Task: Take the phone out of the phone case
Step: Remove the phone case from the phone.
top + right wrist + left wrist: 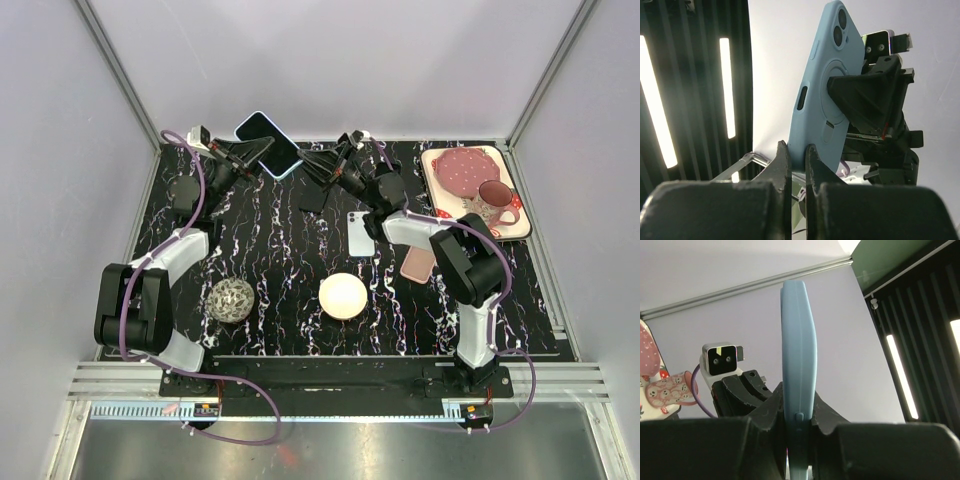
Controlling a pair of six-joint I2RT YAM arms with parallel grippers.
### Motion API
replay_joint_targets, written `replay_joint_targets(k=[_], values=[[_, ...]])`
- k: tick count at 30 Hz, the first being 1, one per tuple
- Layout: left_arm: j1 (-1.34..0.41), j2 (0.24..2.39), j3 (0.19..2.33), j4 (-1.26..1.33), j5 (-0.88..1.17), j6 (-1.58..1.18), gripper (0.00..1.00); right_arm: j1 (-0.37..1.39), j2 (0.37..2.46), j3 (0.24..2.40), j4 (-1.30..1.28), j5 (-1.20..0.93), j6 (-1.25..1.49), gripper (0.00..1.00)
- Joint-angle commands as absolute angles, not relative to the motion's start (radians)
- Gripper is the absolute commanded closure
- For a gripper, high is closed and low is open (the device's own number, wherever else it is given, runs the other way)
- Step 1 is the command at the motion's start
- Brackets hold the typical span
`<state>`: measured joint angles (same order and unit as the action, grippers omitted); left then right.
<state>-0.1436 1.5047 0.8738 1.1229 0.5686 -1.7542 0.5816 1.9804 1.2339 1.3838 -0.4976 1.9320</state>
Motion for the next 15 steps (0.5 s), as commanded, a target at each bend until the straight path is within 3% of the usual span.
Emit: replay_joint_targets(k=[1, 15], values=[[-0.210, 1.436, 0.923, 1.571, 0.600, -1.888, 1.00, 0.614, 2.003, 1.311, 1.569, -0.313, 2.298, 1.00], [-0.279, 1.445, 0.897, 1.666, 0.462, -1.924, 1.00, 0.621, 2.071, 1.456, 1.566, -0.222, 2.332, 1.00]])
